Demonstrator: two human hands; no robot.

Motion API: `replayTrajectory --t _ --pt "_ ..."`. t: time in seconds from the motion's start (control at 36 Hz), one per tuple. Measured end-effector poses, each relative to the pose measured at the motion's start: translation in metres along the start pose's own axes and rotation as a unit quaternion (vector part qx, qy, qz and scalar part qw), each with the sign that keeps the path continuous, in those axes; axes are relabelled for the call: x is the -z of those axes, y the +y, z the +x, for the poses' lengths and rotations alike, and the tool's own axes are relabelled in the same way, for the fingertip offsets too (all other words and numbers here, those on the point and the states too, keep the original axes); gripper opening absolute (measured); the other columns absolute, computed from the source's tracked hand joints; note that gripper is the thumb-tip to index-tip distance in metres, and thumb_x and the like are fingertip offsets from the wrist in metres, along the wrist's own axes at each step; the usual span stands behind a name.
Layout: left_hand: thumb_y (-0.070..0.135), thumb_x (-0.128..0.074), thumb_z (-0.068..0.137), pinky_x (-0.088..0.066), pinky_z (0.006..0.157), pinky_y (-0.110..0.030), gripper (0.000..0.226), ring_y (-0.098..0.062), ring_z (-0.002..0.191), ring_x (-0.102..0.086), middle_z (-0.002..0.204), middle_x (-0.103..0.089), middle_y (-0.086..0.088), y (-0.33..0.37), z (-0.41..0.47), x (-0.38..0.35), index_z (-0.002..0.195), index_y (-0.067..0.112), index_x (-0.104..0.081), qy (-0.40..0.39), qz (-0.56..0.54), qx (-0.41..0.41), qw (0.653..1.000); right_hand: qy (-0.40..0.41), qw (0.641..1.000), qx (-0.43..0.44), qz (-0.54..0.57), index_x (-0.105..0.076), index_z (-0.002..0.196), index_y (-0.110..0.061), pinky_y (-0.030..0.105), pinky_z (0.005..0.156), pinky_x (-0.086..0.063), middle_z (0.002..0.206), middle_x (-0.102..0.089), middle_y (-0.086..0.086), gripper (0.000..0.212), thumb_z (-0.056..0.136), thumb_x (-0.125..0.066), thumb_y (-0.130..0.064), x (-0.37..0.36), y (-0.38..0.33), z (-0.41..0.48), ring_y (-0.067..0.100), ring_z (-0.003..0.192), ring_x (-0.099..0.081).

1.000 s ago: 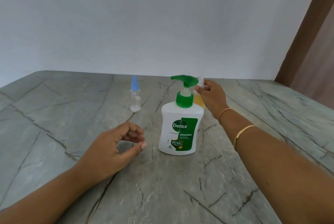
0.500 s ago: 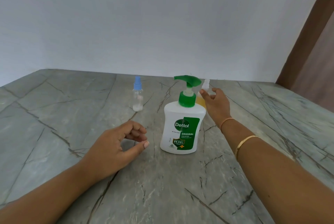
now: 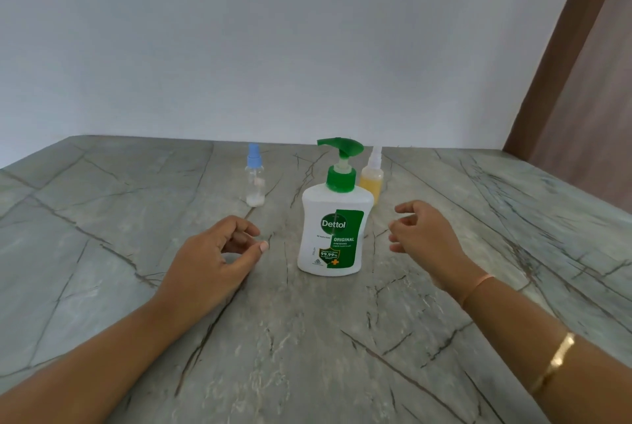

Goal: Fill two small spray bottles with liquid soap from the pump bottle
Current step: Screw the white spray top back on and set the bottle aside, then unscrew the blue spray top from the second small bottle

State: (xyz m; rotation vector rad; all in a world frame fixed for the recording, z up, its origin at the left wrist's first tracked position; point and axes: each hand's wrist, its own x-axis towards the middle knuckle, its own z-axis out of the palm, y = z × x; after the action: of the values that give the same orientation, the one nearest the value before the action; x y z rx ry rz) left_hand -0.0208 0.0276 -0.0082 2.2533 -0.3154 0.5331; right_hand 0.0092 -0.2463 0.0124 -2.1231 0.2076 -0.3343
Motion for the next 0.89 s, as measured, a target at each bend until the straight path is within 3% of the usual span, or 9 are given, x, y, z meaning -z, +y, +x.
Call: replayTrajectory --t 0.17,0.25,0.36,0.47,0.64,0.78,0.89 --pt "0.032 -0.068 0.080 -0.040 0.059 -0.004 0.012 0.009 0.075 -0.059 0.076 -0.065 0.015 0.001 -0.001 0.000 0.089 0.029 -0.060 0.019 -0.016 0.028 0.999 -0.061 0.998 -0.005 0.005 -0.051 0.092 -0.013 0.023 0.057 -0.054 0.085 -0.060 0.009 0.004 0.089 -0.053 -0.009 0.012 -0.010 -0.041 0.022 0.074 -0.064" --pt "0.031 -0.068 0.080 -0.041 0.058 -0.003 0.011 0.008 0.072 -0.058 0.075 -0.065 0.014 0.002 -0.002 0.000 0.087 0.030 -0.060 0.034 -0.027 0.039 0.998 -0.084 0.996 0.002 -0.005 -0.053 0.087 -0.012 0.024 0.058 -0.056 0.082 -0.060 0.006 0.003 0.089 -0.053 -0.011 0.013 -0.017 -0.062 0.021 0.074 -0.066" --pt "0.031 -0.068 0.080 -0.042 0.058 -0.005 0.011 0.008 0.070 -0.058 0.074 -0.064 0.012 0.001 -0.004 0.000 0.087 0.029 -0.060 0.046 -0.027 0.045 0.998 -0.080 0.991 0.078 -0.077 -0.054 0.080 -0.019 0.036 0.067 -0.057 0.077 -0.062 -0.001 0.008 0.088 -0.054 -0.017 0.007 -0.024 -0.083 0.017 0.069 -0.066" --pt "0.034 -0.066 0.082 -0.042 0.056 -0.007 0.014 0.004 0.067 -0.058 0.076 -0.063 0.014 0.000 -0.002 0.002 0.090 0.026 -0.059 0.054 -0.011 0.056 0.997 -0.097 0.984 0.128 -0.077 -0.055 0.081 -0.021 0.033 0.071 -0.055 0.082 -0.061 -0.007 0.008 0.088 -0.054 -0.020 -0.006 -0.031 -0.097 0.011 0.077 -0.062" --pt "0.034 -0.064 0.083 -0.044 0.064 -0.014 0.018 0.003 0.076 -0.058 0.081 -0.060 0.018 -0.003 0.004 0.007 0.096 0.024 -0.058 0.065 -0.003 0.075 0.995 -0.135 0.968 0.201 -0.066 -0.053 0.083 -0.020 0.010 0.063 -0.043 0.090 -0.060 -0.010 0.008 0.090 -0.054 -0.024 -0.035 -0.044 -0.112 0.006 0.080 -0.057" --pt "0.036 -0.065 0.082 -0.040 0.060 -0.013 0.025 0.003 0.078 -0.058 0.087 -0.061 0.016 -0.005 0.017 0.007 0.101 0.023 -0.056 0.067 -0.023 0.098 0.993 -0.165 0.952 0.249 -0.066 -0.054 0.084 -0.021 0.014 0.064 -0.045 0.087 -0.058 -0.006 0.007 0.090 -0.054 -0.025 -0.050 -0.060 -0.108 0.008 0.074 -0.055" --pt "0.043 -0.066 0.080 -0.043 0.074 -0.021 0.039 -0.009 0.095 -0.057 0.108 -0.058 0.008 -0.018 0.033 0.004 0.110 0.023 -0.051 0.044 -0.026 0.129 0.990 -0.181 0.951 0.239 -0.073 -0.054 0.085 -0.023 0.018 0.070 -0.048 0.091 -0.060 -0.006 0.006 0.090 -0.053 -0.027 -0.056 -0.062 -0.103 0.009 0.076 -0.057"
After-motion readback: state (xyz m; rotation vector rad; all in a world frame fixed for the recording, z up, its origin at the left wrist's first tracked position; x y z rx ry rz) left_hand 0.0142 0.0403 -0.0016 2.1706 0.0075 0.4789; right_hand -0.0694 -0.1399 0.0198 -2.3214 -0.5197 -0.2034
